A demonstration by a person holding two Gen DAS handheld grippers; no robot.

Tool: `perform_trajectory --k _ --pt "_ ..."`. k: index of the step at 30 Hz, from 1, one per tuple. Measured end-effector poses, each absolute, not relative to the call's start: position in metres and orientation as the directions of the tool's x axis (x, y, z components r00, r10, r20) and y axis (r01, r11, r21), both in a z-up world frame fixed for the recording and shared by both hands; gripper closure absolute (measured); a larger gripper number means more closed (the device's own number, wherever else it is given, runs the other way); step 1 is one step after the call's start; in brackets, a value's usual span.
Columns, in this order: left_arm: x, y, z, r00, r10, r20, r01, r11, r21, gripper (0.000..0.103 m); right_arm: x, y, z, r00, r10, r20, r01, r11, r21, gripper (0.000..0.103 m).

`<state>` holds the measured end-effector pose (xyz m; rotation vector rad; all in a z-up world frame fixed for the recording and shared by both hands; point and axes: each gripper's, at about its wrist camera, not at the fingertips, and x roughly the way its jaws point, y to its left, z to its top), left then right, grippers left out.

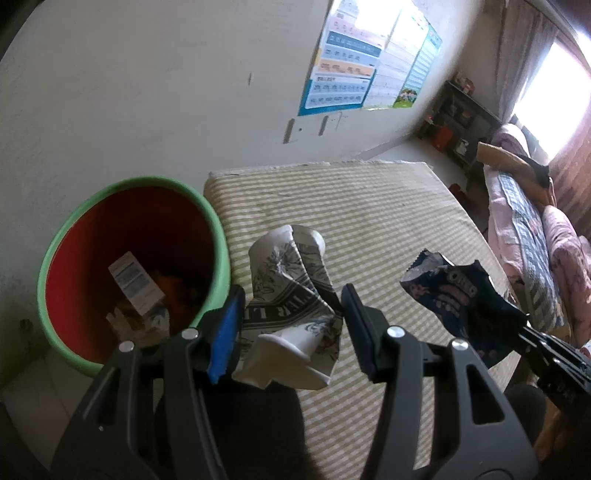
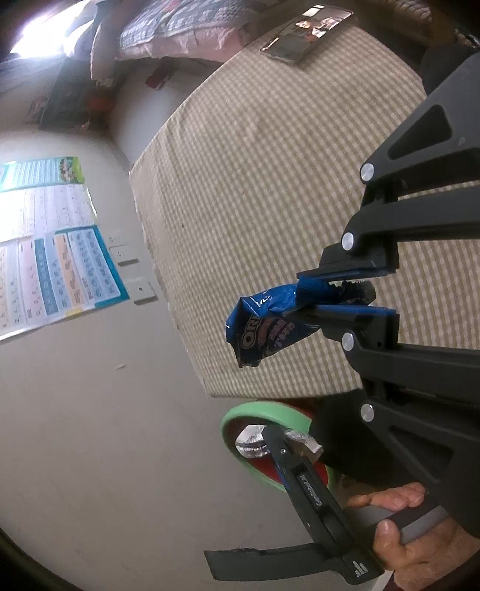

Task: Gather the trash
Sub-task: 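Carry the paper cup and Oreo wrapper over the red bucket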

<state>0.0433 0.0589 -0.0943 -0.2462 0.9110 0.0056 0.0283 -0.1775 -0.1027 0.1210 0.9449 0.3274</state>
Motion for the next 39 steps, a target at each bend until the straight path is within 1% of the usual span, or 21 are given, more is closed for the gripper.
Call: perform_trajectory --k 13,19,27,33,39 --pt "0.036 0.093 -0.087 0.653 -0.051 -0.756 -0.152 0.969 -0.196 0.051 0.029 -0.130 -0.102 0.505 0.350 -0.789 -0.308 0.927 0.214 0.091" --pt "0.033 0.120 -0.087 0.660 -0.002 -0.751 -0.212 0.959 -0.189 0.051 0.036 -0.102 -0.101 0.487 0.367 -0.793 -0.362 0.911 0.199 0.091" --pt "0.030 0.161 -0.094 0.642 0.063 -0.764 -0.323 0.926 -0.194 0.051 0.048 -0.056 -0.098 0.465 0.389 -0.796 -0.440 0.881 0.174 0.091" --pt "0.030 0.181 -0.100 0.629 0.103 -0.770 -0.370 0.911 -0.180 0.051 0.061 -0.021 -0.095 0.456 0.387 -0.801 -0.490 0.861 0.137 0.091" --pt "0.030 0.200 -0.110 0.600 0.108 -0.793 -0.420 0.886 -0.197 0.051 0.072 0.007 -0.100 0.427 0.389 -0.816 -0.529 0.840 0.124 0.091"
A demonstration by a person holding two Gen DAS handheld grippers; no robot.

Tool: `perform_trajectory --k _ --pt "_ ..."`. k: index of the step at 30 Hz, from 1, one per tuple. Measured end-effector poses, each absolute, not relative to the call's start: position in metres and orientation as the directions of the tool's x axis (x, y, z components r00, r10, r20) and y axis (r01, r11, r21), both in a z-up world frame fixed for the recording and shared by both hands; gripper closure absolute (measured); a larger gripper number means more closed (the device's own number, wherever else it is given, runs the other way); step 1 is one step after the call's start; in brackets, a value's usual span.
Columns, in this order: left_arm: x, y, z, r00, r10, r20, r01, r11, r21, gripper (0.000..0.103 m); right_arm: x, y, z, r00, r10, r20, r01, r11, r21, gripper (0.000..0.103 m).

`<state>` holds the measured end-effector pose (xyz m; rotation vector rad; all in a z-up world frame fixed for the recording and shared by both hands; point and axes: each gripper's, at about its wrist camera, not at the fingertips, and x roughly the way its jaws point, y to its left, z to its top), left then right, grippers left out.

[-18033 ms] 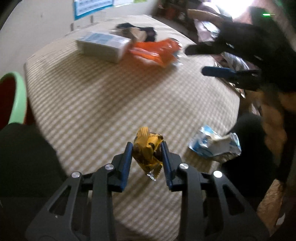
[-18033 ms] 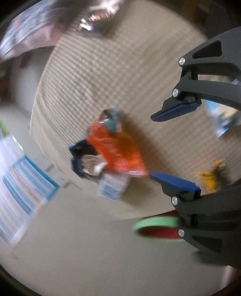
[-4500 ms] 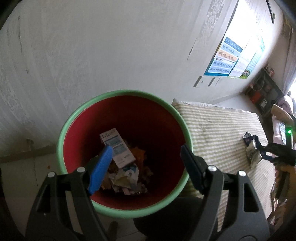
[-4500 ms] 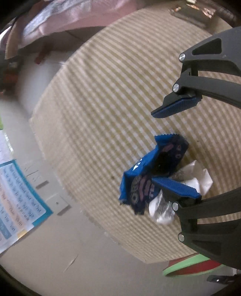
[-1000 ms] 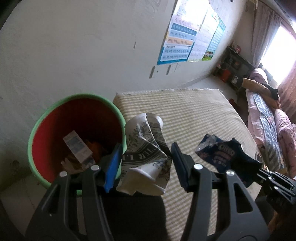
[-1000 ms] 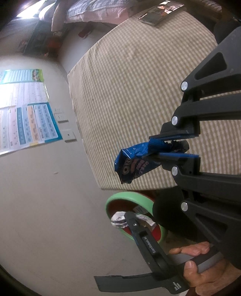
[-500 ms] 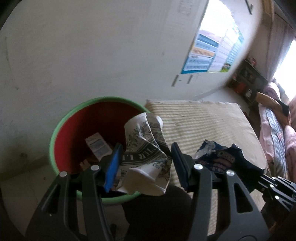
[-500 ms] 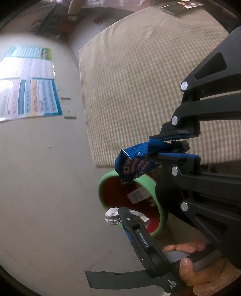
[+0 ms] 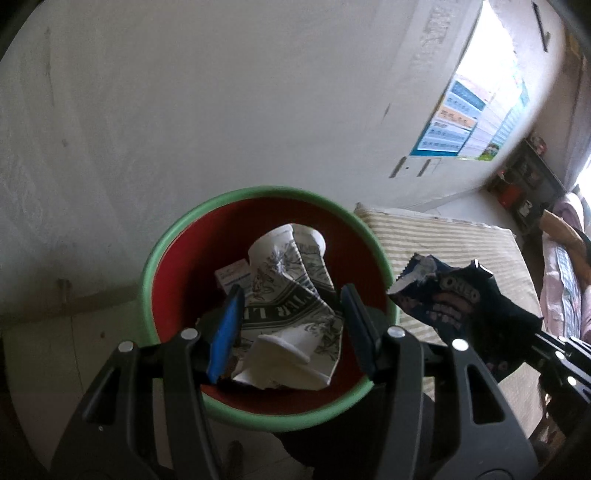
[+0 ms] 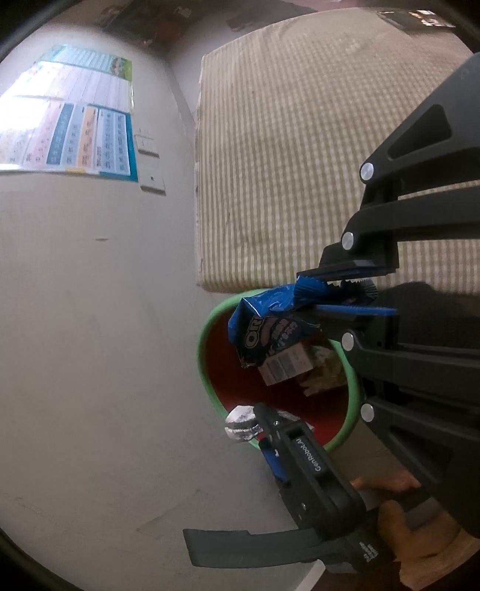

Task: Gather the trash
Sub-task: 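Carry the paper cup and Oreo wrapper over the red bucket, then open both grippers above the red bucket to drop the cup and wrapper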

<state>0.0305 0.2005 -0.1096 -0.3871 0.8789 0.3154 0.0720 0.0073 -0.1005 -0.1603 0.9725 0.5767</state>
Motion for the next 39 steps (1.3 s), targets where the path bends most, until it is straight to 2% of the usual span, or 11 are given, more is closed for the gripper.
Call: perform_trajectory --k 17,19,20,21,23,25,30,32,34,36,39 --pt "0.042 0.219 -0.127 0.557 0.120 -0.822 -0.473 0.859 -0.195 0.050 0.081 0.064 -0.115 0.406 0.341 -0.848 -0.612 0.790 0.025 0.090" --pt "0.044 0.222 -0.129 0.547 0.126 -0.828 -0.490 0.850 -0.194 0.046 0.082 0.067 -0.115 0.401 0.351 -0.846 -0.619 0.785 0.032 0.089" --pt "0.043 0.223 -0.129 0.545 0.130 -0.828 -0.499 0.845 -0.195 0.037 0.082 0.068 -0.115 0.400 0.361 -0.843 -0.623 0.781 0.039 0.087" --pt "0.042 0.225 -0.130 0.546 0.137 -0.826 -0.511 0.836 -0.200 0.030 0.083 0.068 -0.113 0.403 0.369 -0.838 -0.624 0.780 0.043 0.079" --pt "0.039 0.229 -0.130 0.547 0.145 -0.824 -0.526 0.826 -0.204 0.025 0.081 0.067 -0.110 0.418 0.384 -0.823 -0.625 0.780 0.046 0.066" --pt "0.038 0.231 -0.129 0.543 0.149 -0.827 -0.536 0.819 -0.205 0.024 0.079 0.064 -0.105 0.432 0.405 -0.806 -0.626 0.778 0.055 0.059" --pt "0.036 0.222 -0.117 0.567 0.169 -0.806 -0.520 0.832 -0.192 0.023 0.076 0.039 -0.092 0.471 0.425 -0.774 -0.596 0.799 0.076 0.054" --pt "0.036 0.202 -0.102 0.613 0.181 -0.769 -0.459 0.874 -0.160 0.023 0.070 0.012 -0.084 0.517 0.421 -0.745 -0.554 0.828 0.084 0.050" --pt "0.042 0.171 -0.083 0.666 0.166 -0.727 -0.365 0.923 -0.124 0.021 0.064 -0.013 -0.078 0.554 0.411 -0.724 -0.512 0.854 0.092 0.039" --pt "0.044 0.145 -0.069 0.710 0.141 -0.690 -0.296 0.949 -0.111 0.011 0.055 -0.046 -0.071 0.601 0.394 -0.695 -0.465 0.880 0.096 0.030" --pt "0.047 0.101 -0.044 0.778 0.076 -0.624 -0.191 0.974 -0.120 0.005 0.041 -0.094 -0.065 0.668 0.341 -0.661 -0.377 0.921 0.094 0.017"
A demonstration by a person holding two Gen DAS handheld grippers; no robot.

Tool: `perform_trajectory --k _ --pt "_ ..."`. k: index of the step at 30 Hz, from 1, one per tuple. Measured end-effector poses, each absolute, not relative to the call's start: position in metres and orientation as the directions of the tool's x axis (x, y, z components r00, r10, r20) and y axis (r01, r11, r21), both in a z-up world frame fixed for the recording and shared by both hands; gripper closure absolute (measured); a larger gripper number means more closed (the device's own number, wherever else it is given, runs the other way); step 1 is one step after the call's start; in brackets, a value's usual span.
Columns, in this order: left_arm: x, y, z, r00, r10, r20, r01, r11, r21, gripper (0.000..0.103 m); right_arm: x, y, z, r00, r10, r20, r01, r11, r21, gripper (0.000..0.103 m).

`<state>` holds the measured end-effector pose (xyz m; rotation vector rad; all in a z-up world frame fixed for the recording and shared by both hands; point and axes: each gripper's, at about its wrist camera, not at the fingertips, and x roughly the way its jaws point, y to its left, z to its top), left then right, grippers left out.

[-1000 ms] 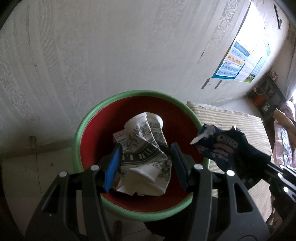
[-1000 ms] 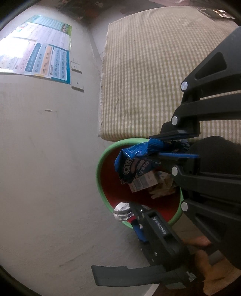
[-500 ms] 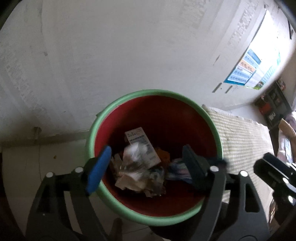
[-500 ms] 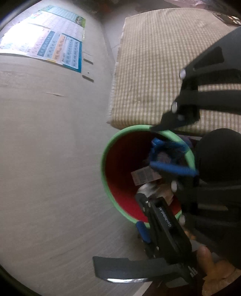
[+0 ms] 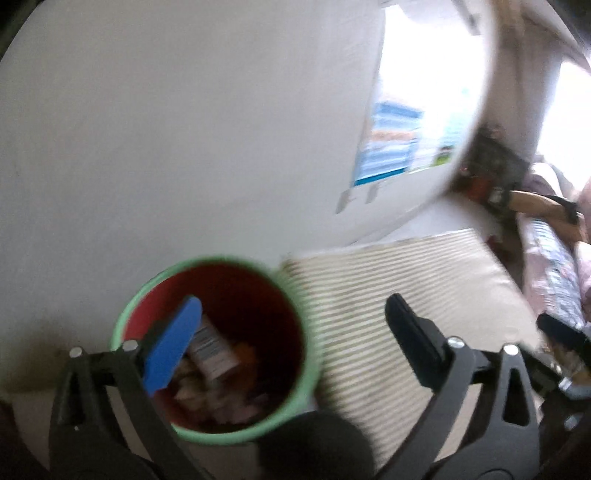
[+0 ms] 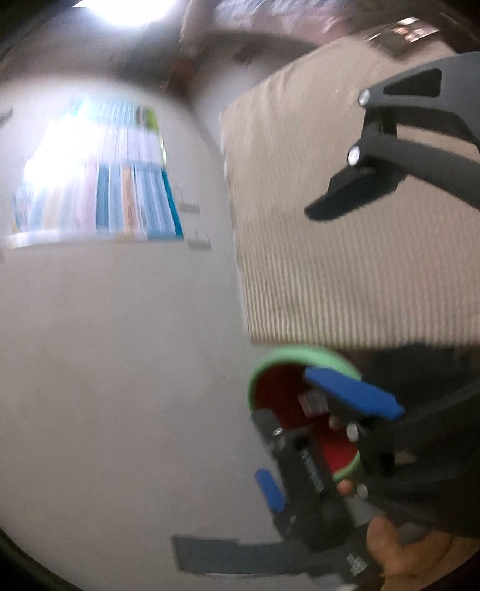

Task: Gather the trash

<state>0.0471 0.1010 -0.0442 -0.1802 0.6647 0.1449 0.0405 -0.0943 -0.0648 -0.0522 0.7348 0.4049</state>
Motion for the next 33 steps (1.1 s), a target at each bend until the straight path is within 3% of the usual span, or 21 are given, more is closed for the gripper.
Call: perform_trajectory --k 1,8,12,18,33 --pt "0.048 0.086 -0.036 0.795 0.043 -0.605 -0.148 0.981 -0.125 0.005 0.037 -0.109 -0.063 0.686 0.326 -0.651 -0.345 0.933 0.103 0.012" --pt "0.048 0.009 0.015 0.863 0.003 -0.505 -0.023 0.999 -0.034 0.005 0.006 -0.197 -0.041 0.836 0.174 -0.520 -0.126 0.984 0.128 0.006" --pt "0.044 -0.010 0.037 0.882 0.013 -0.471 -0.034 0.999 -0.035 0.005 -0.008 -0.214 -0.025 0.900 0.158 -0.407 -0.103 0.983 0.152 0.006" --pt "0.034 -0.021 0.048 0.887 0.039 -0.460 -0.052 0.999 -0.015 0.005 -0.023 -0.219 -0.016 0.942 0.073 -0.328 -0.046 0.995 0.088 0.006" --pt "0.022 -0.017 0.047 0.878 0.058 -0.475 -0.063 0.998 0.005 0.005 -0.020 -0.219 -0.025 0.918 0.097 -0.385 -0.056 0.992 0.115 0.006"
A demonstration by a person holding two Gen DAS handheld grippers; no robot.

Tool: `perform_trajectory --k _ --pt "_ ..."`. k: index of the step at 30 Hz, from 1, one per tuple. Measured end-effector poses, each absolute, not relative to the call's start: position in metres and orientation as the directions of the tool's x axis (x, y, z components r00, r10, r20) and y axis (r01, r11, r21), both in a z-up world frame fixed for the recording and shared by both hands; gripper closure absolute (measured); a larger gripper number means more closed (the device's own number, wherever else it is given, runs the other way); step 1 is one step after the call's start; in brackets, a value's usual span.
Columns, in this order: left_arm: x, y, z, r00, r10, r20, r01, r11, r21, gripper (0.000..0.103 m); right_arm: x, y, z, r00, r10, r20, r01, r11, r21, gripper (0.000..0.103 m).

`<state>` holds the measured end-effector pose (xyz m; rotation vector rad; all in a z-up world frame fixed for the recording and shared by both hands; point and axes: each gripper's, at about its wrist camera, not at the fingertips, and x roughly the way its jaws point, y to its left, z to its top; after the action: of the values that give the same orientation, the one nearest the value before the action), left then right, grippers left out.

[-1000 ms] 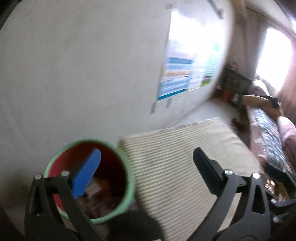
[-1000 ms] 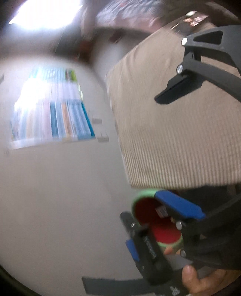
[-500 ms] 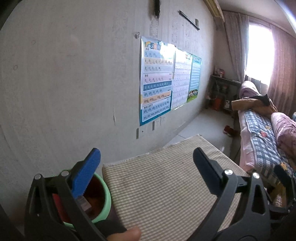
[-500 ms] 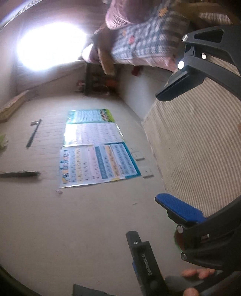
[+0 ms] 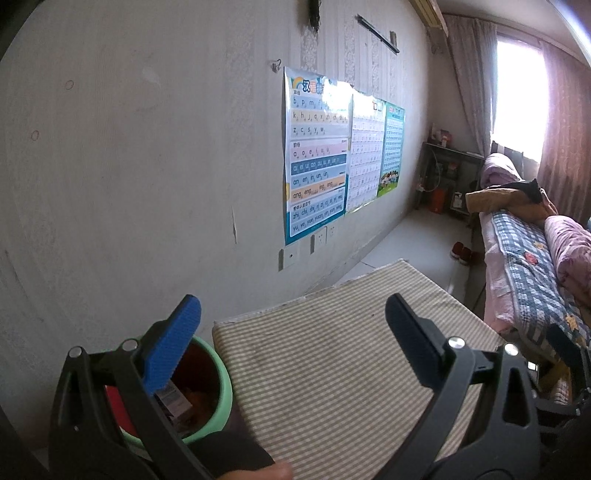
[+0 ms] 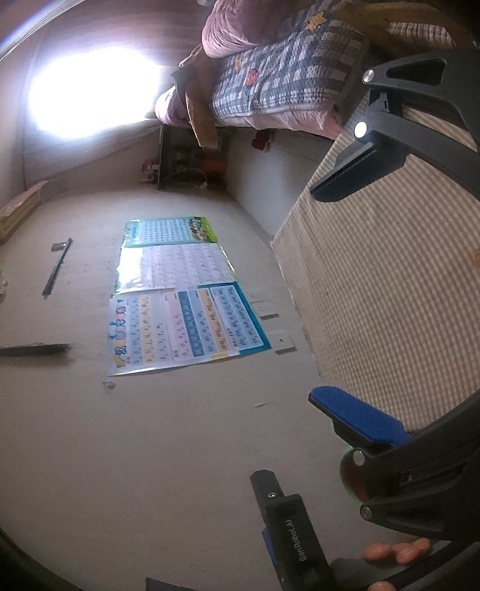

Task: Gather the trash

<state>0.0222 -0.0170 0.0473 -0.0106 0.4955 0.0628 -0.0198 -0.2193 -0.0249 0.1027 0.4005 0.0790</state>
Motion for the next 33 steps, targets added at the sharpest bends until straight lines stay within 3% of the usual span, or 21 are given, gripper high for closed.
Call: perform_trajectory --k 33 --pt "0.028 -0.008 0.038 0.854 0.065 -0.517 -0.078 0.997 -0.002 0.005 -0.013 -0.213 -0.042 0.889 0.105 -0.445 -0.060 0.992 0.115 0.006"
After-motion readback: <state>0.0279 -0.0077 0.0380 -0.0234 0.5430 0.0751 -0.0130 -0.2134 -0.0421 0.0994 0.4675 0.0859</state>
